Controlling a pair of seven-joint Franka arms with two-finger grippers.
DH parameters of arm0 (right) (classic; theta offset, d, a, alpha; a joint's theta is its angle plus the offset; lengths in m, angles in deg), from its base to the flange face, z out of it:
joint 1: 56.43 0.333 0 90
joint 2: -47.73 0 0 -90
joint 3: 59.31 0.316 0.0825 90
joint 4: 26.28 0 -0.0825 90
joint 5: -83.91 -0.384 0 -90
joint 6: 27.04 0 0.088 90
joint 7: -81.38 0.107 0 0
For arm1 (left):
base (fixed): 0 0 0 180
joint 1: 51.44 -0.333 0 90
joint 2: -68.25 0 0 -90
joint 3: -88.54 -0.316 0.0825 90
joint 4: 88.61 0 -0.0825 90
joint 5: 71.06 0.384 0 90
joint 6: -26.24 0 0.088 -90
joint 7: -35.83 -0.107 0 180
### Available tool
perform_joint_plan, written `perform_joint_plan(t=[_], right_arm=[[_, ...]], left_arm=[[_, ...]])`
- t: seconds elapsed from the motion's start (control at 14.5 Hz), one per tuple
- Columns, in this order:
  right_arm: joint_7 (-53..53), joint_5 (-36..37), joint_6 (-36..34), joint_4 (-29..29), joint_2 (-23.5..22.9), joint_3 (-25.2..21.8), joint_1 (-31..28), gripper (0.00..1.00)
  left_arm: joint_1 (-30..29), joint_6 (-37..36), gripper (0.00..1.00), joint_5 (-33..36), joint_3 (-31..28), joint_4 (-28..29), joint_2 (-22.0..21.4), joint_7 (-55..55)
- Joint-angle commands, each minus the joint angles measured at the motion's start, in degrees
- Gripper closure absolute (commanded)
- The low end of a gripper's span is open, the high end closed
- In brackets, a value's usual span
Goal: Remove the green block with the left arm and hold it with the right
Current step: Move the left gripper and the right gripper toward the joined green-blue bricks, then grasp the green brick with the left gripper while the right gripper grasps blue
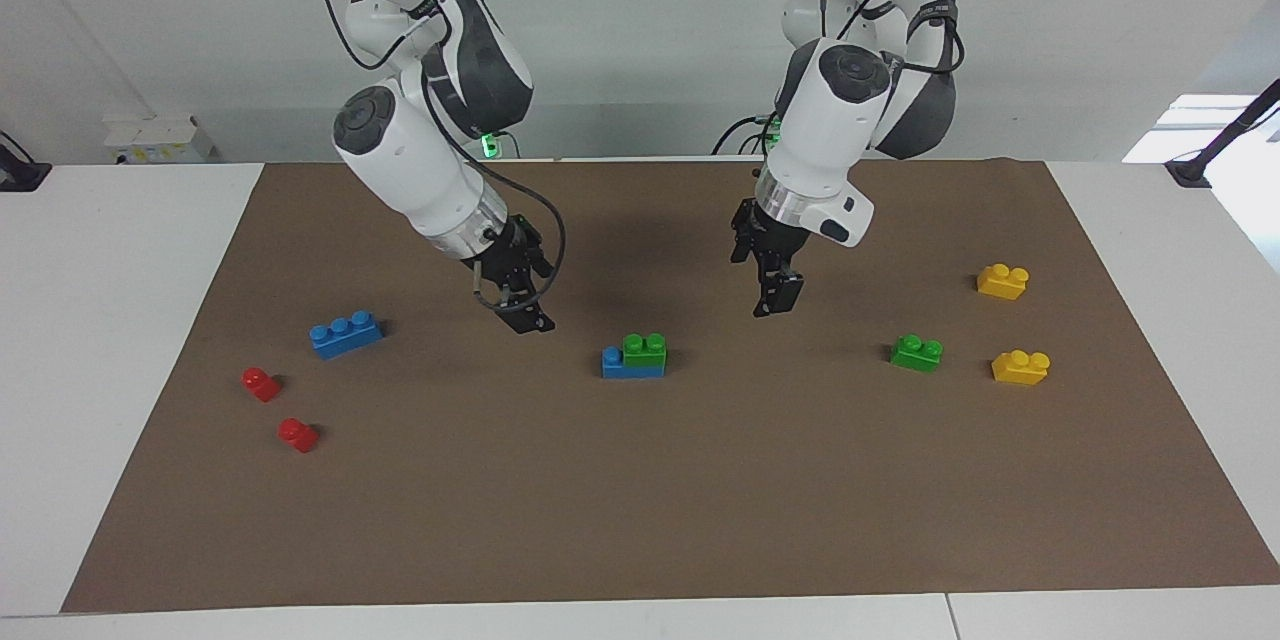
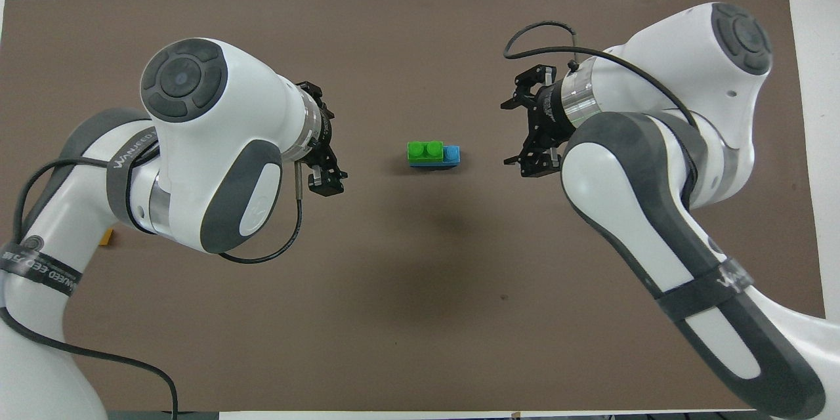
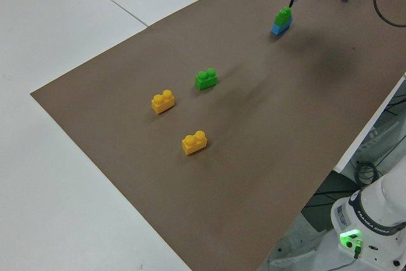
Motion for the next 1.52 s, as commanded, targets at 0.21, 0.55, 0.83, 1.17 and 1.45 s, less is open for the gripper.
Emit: perform_joint_plan(t=[0.21, 0.55, 0.83, 1.17, 1.45], right_arm=[[2.03, -1.31, 4.45, 0.03, -4.66, 0.46, 0.97, 0.09], [2.56, -1.39, 8.22, -2.69, -5.10, 0.54, 2.54, 0.08], [3.18, -2.45, 13.41, -4.71, -7.03, 0.54, 4.04, 0.08], [3.09, -2.45, 17.19, -6.21, -8.52, 0.54, 4.75, 0.08], [3.09, -2.45, 20.09, -7.09, -9.84, 0.46, 5.45, 0.08]], left_arm=[[2.40, 3.71, 0.00, -1.36, -0.94, 3.20, -0.55, 1.60], [3.02, 10.57, 0.00, -1.27, -0.94, 3.29, 2.70, 5.82], [3.81, 11.98, 0.00, -0.66, -1.12, 1.02, 5.85, 6.00], [7.59, 10.76, 0.00, -1.18, -1.12, -5.84, 11.57, 7.74], [8.20, 9.08, 0.00, -1.01, -1.03, -8.31, 12.80, 10.46]])
